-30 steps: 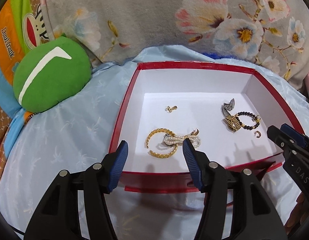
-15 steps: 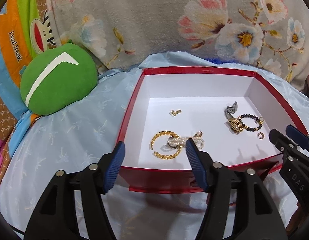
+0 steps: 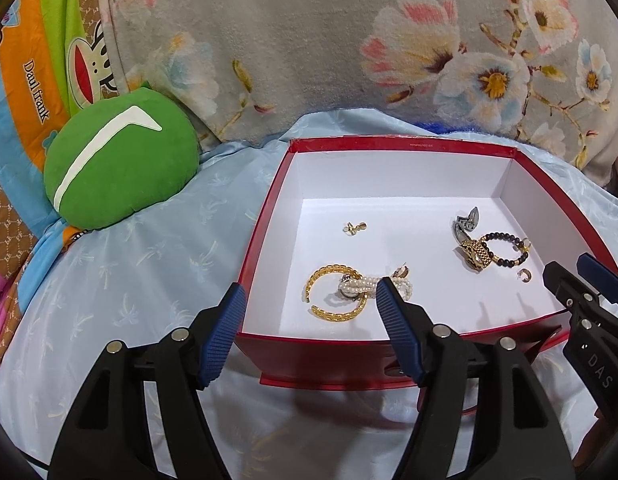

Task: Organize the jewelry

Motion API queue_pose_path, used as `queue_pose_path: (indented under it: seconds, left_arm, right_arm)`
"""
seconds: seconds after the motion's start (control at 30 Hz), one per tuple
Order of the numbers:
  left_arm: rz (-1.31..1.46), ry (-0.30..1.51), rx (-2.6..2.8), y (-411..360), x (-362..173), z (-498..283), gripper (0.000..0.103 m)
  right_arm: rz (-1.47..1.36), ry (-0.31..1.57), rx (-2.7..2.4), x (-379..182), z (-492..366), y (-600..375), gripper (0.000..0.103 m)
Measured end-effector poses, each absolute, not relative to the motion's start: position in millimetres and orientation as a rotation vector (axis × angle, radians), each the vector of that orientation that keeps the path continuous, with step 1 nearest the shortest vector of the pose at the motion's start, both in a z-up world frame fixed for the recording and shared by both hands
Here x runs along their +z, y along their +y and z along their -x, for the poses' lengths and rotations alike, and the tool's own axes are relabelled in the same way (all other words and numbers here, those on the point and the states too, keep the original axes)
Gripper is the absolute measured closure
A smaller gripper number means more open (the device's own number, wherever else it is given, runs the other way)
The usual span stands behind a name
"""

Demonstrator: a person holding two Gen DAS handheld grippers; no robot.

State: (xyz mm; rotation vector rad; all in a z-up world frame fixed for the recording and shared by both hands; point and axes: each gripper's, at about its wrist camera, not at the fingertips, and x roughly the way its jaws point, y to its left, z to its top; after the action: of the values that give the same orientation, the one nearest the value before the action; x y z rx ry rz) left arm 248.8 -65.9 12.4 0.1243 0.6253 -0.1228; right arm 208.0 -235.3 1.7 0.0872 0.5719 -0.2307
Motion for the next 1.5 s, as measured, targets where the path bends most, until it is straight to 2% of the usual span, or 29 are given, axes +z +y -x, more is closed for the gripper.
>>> queue_pose_path:
  seconds: [0.5, 0.63, 1.5]
  left_arm:
    - [-0.122, 0.615, -0.120, -65.8, 12.0, -247.0, 0.037]
    - [-0.123, 0.613, -0.120, -65.6, 12.1, -246.7, 0.037]
    - [-0.121, 0.608, -0.117, -65.1, 12.1, -245.3, 0.037]
  right_arm:
    - [-0.084, 0.549, -0.235, -0.9, -204.1, -233.6, 0.055]
    - [-0.082, 0.544, -0.248, -1.4, -202.7, -235.0, 0.048]
    - [-0.081, 0.539, -0.249, -2.2, -201.8, -235.3, 0.048]
